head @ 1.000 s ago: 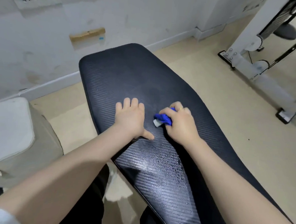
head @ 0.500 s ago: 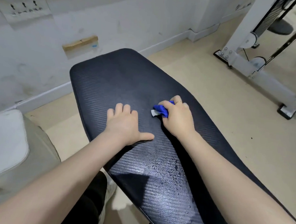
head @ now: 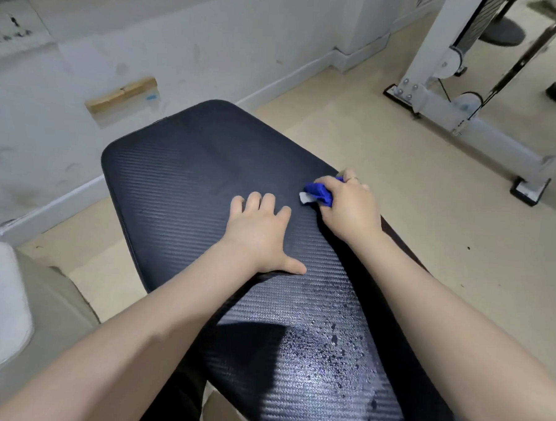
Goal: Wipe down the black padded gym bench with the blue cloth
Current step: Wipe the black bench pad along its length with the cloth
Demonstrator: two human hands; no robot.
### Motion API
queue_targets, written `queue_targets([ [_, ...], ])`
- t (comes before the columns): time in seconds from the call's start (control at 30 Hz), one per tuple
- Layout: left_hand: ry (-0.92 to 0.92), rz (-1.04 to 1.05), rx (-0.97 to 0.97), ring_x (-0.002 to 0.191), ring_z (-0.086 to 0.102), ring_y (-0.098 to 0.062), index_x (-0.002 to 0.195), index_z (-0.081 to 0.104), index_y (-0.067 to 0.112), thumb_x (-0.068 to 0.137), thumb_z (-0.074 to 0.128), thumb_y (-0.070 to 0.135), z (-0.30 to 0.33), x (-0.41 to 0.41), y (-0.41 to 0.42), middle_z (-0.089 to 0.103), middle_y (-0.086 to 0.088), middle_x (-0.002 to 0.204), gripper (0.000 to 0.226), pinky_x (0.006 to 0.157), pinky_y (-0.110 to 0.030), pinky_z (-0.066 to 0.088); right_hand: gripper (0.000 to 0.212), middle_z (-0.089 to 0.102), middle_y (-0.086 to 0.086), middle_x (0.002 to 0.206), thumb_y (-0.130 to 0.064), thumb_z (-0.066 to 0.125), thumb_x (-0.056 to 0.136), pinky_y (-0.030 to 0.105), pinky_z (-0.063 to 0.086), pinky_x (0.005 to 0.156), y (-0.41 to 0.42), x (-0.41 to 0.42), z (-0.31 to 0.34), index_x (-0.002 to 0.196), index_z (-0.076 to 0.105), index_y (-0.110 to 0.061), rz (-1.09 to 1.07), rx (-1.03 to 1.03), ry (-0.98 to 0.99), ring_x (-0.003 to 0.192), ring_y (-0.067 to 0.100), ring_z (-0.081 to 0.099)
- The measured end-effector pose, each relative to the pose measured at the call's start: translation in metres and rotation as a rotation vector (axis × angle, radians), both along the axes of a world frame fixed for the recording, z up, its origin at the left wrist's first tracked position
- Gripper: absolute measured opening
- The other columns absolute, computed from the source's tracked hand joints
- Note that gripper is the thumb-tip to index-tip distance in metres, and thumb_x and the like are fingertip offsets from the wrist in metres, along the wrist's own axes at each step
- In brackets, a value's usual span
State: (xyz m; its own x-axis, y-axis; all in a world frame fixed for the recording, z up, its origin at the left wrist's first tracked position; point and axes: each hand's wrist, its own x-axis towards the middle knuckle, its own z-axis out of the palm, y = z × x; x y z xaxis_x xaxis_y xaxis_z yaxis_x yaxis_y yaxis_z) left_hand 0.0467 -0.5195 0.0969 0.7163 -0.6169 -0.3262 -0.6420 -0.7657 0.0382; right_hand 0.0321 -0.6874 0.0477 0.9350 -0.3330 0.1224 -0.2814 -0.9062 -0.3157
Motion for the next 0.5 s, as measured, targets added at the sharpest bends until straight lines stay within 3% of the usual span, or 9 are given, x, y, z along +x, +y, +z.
queue_targets([
  [0.13,0.019,0.011,0.030,0.128,0.029,-0.029,0.128,0.040,0.016,0.058,0.067,0.073,0.001,0.001,-0.010,0.034,-0.010,0.131,0.094,0.108,-0.042,0.020,0.030,0.053,0.012,0.104,-0.015,0.060,0.079,0.039,0.046,0.081,-0.007,-0.018,-0.001,0.107,0.064,-0.024,0.152,0.112,-0.038,0.086,0.037,0.055],
  [0.37,0.030,0.013,0.031,0.124,0.034,-0.027,0.131,0.036,0.016,0.056,0.070,0.070,-0.002,0.002,-0.013,0.035,-0.008,0.128,0.098,0.108,-0.037,0.024,0.031,0.064,0.017,0.105,-0.014,0.050,0.082,0.034,0.045,0.075,-0.072,0.035,-0.015,0.106,0.065,-0.025,-0.195,0.261,0.022,0.095,0.036,0.059],
  [0.5,0.025,0.025,0.006,0.129,0.031,-0.028,0.136,0.034,0.017,0.057,0.069,0.070,-0.003,0.000,-0.012,0.033,-0.009,0.133,0.101,0.114,-0.040,0.018,0.026,0.054,0.013,0.106,-0.022,0.053,0.084,0.034,0.039,0.069,-0.039,0.006,0.006,0.108,0.062,-0.028,-0.154,0.084,0.059,0.091,0.037,0.057],
])
